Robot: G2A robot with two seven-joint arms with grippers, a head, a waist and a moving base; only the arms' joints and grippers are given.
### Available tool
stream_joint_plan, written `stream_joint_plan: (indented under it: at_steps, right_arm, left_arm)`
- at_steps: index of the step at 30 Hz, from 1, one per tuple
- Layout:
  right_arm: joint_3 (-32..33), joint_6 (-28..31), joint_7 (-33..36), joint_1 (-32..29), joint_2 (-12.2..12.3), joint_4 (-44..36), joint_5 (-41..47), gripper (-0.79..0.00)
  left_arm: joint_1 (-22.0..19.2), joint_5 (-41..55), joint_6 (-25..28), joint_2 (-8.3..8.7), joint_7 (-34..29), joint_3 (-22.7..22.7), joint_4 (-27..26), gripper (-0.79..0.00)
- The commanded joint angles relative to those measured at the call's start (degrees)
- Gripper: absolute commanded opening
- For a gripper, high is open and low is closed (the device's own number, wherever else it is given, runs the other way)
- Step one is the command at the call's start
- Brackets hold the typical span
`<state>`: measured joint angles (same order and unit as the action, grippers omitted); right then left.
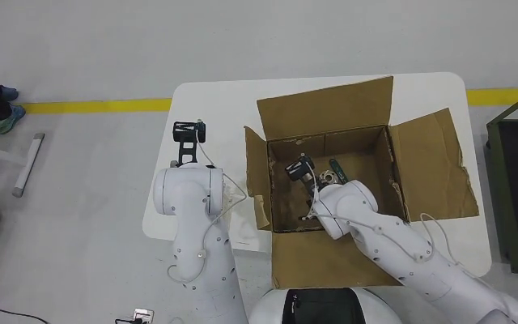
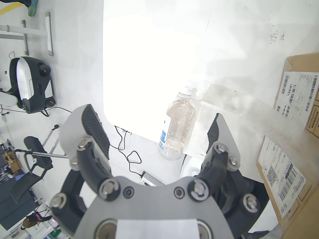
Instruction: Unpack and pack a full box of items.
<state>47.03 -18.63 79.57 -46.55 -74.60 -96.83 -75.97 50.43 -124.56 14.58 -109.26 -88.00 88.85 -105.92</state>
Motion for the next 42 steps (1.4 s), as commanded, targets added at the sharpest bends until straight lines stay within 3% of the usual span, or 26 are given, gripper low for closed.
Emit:
stream_joint_plan:
  at_steps: [1,6,12,19,25,29,34,42]
  right_arm:
    - [2.0,-0.5,0.3,-0.6,0.2,-2.5,-0.4,-0.785]
    - [12.0,-1.3,-0.1,-5.2,1.6,-15.8,-1.0,-0.785]
    - [31.1,0.3,-1.6,-14.9,3.6,-37.0,-2.6,-0.785]
    - [55.2,5.4,-6.1,-20.7,4.7,-37.8,3.3,-0.785]
    - [73.1,10.7,-4.9,-31.4,4.8,-37.8,11.5,-0.785]
    - [76.8,12.2,-6.7,-40.1,4.2,-37.8,16.6,-0.785]
    - [73.8,12.7,-10.3,-49.0,3.4,-37.8,18.6,-0.785]
    - [66.3,12.6,-9.7,-52.9,3.4,-37.7,14.0,-0.785]
  left_arm:
    - [0.0,0.0,0.0,0.00,0.0,0.0,0.0,0.000]
    - [0.0,0.0,0.0,0.00,0.0,0.0,0.0,0.000]
    - [0.0,0.0,0.0,0.00,0.0,0.0,0.0,0.000]
    - [0.0,0.0,0.0,0.00,0.0,0.0,0.0,0.000]
    - [0.0,0.0,0.0,0.00,0.0,0.0,0.0,0.000]
    - [0.0,0.0,0.0,0.00,0.0,0.0,0.0,0.000]
    - [0.0,0.0,0.0,0.00,0.0,0.0,0.0,0.000]
    - [0.0,0.0,0.0,0.00,0.0,0.0,0.0,0.000]
